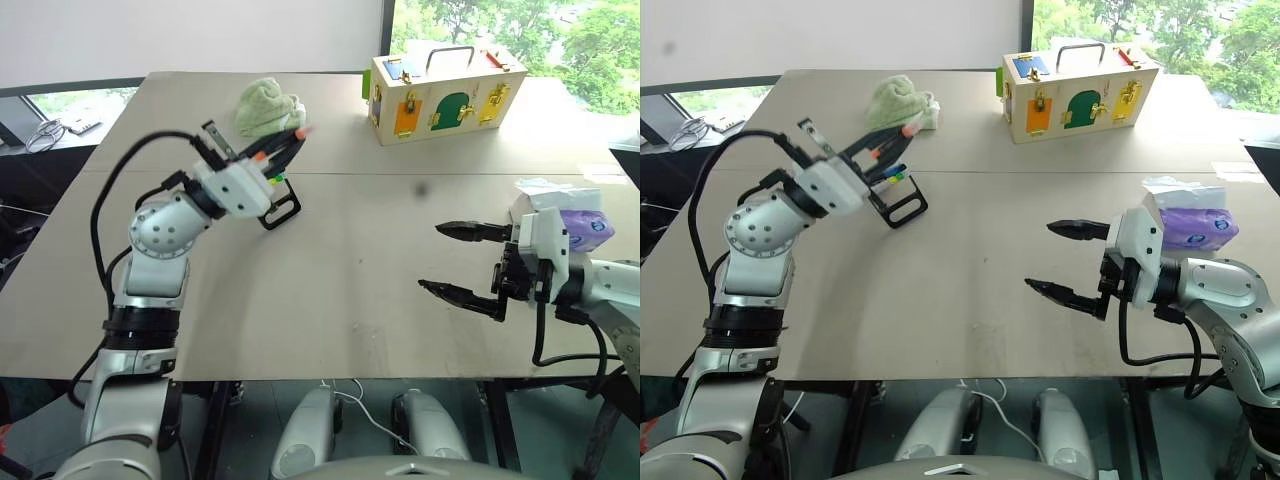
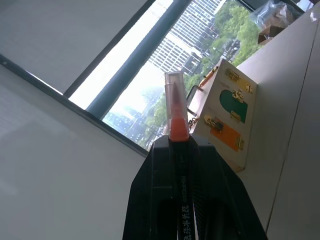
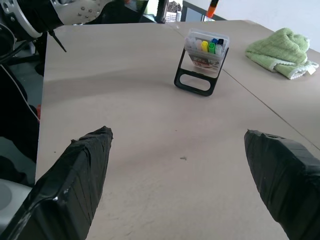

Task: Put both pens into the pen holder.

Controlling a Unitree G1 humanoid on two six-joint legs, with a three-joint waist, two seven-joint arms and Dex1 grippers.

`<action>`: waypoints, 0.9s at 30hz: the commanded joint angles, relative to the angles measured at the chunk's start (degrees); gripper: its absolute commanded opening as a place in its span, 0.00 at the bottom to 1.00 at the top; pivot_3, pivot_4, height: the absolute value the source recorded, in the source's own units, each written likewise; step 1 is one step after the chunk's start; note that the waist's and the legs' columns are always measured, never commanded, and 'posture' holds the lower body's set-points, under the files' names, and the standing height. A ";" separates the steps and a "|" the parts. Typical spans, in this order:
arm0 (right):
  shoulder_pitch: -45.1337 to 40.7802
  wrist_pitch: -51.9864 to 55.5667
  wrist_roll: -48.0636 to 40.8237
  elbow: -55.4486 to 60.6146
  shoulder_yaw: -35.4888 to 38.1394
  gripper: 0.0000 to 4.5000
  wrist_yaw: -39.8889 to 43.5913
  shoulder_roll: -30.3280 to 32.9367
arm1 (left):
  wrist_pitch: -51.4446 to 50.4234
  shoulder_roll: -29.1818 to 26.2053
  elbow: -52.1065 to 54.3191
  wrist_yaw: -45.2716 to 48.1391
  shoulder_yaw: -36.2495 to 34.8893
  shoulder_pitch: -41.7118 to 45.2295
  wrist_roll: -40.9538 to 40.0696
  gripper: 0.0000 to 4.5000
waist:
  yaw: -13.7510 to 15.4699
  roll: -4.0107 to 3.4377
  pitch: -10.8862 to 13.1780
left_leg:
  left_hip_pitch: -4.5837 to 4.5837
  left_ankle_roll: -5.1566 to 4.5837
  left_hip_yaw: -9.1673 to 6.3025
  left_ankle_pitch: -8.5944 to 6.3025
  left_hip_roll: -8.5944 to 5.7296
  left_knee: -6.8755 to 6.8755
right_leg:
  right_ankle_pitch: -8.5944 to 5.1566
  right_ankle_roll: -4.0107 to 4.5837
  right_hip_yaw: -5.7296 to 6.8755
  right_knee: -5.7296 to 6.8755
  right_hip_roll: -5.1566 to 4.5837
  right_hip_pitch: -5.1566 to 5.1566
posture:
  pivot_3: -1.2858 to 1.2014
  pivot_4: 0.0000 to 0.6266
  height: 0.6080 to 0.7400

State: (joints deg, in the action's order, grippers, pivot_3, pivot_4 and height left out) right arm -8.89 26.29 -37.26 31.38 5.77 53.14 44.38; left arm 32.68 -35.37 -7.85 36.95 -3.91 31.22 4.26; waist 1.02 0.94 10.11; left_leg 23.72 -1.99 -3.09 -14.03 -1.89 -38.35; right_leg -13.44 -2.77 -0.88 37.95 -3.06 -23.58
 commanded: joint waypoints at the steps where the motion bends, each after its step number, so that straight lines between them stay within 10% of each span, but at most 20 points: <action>1: -0.78 0.09 -1.14 1.08 1.39 1.00 0.60 0.66 | 6.62 -1.42 -3.52 -1.26 -0.73 -0.18 -0.87 0.01 | -0.10 0.00 0.00 | 0.00 0.00 0.00 0.00 0.00 0.00 | 0.00 0.00 0.01 0.01 0.01 0.00 | 0.52 0.24 1.00; 15: 0.71 1.28 -1.66 3.24 2.66 1.00 -0.88 1.35 | 16.78 -4.29 -23.88 -2.05 -1.02 1.18 -2.27 0.01 | -0.26 0.00 0.00 | -0.02 -0.02 0.06 -0.01 0.00 0.00 | 0.01 -0.02 0.21 0.03 0.10 0.00 | 0.52 0.24 1.00; 17: 0.95 1.48 -1.75 3.58 2.93 1.00 -1.15 1.44 | 16.42 -5.07 -24.95 -3.15 -2.44 0.88 -3.41 0.28 | -0.39 0.00 0.00 | -0.03 -0.02 0.06 -0.01 0.01 0.00 | 0.01 -0.02 0.21 0.04 0.12 0.00 | 0.52 0.24 1.00; 21: 1.57 1.61 -1.37 3.43 3.04 1.00 -1.20 1.69 | 11.61 -4.44 -14.54 -3.96 -3.71 -3.00 -7.29 0.67 | -0.35 0.00 0.00 | -0.03 -0.02 0.06 -0.01 0.03 0.00 | 0.01 -0.02 0.21 0.04 0.10 0.00 | 0.52 0.24 1.00; 27: 3.05 1.16 2.47 0.64 2.15 1.00 -3.08 1.40 | -34.63 -3.54 26.98 -9.30 0.14 -19.77 -38.19 0.67 | -0.38 0.01 -0.01 | 0.02 -0.03 0.01 -0.02 0.06 -0.01 | 0.01 -0.02 -0.02 0.01 -0.04 0.01 | 0.52 0.24 1.00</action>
State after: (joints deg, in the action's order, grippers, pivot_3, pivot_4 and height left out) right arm -6.28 28.39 -36.29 32.36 7.19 50.85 45.59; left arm 13.15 -38.03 7.20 31.92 -4.02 14.12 -22.72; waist 0.64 0.95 10.10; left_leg 23.72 -2.02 -3.09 -14.05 -1.82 -38.35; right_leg -13.44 -2.78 -0.91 37.96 -3.11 -23.56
